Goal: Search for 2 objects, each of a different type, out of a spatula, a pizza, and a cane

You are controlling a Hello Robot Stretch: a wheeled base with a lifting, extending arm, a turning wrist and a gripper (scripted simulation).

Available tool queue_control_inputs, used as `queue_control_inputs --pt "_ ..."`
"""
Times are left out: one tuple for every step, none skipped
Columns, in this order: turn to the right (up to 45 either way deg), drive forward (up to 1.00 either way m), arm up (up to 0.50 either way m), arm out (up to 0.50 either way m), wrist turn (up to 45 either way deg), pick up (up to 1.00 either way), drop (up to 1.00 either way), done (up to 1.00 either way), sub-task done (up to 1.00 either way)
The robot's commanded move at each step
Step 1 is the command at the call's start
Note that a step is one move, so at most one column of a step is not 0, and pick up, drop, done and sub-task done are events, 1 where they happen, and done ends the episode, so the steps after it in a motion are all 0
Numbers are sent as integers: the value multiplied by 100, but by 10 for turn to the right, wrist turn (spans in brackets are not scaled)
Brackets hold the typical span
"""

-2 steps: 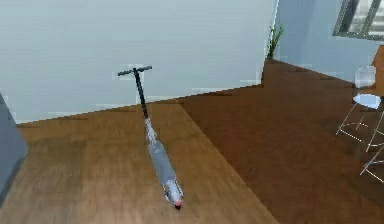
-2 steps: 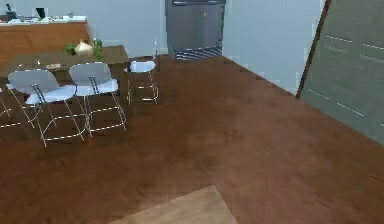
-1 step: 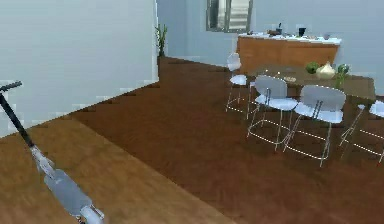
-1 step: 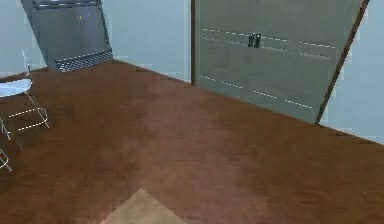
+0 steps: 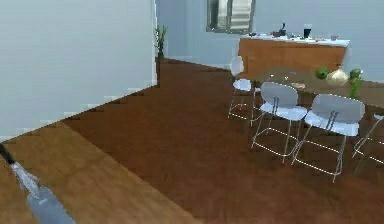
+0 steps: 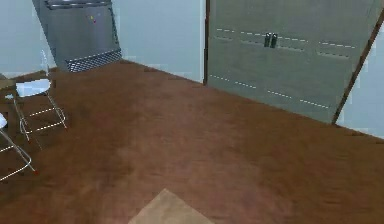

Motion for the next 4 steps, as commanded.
queue_control_inputs --pt "60 0 0 0 0 0 0 0 0" --pt "0 50 0 0 0 0 0 0 0" --pt "-60 0 0 0 0 0 0 0 0" --pt "0 100 0 0 0 0 0 0 0"
